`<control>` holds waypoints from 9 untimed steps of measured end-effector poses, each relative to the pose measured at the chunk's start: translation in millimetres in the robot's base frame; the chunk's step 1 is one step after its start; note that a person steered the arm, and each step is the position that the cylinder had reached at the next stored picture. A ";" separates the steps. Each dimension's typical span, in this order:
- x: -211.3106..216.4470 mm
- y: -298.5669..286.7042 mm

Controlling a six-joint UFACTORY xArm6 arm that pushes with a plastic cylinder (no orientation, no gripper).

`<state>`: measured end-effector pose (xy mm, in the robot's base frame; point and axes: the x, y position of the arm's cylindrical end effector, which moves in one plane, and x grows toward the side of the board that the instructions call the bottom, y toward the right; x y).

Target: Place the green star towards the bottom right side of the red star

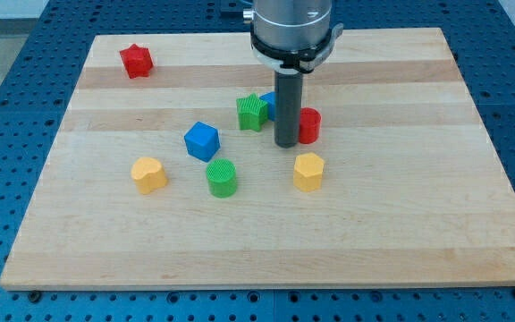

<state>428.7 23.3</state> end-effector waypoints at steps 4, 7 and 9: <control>-36.4 -45.0; -56.4 -107.9; -66.9 -68.5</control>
<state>361.7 -45.1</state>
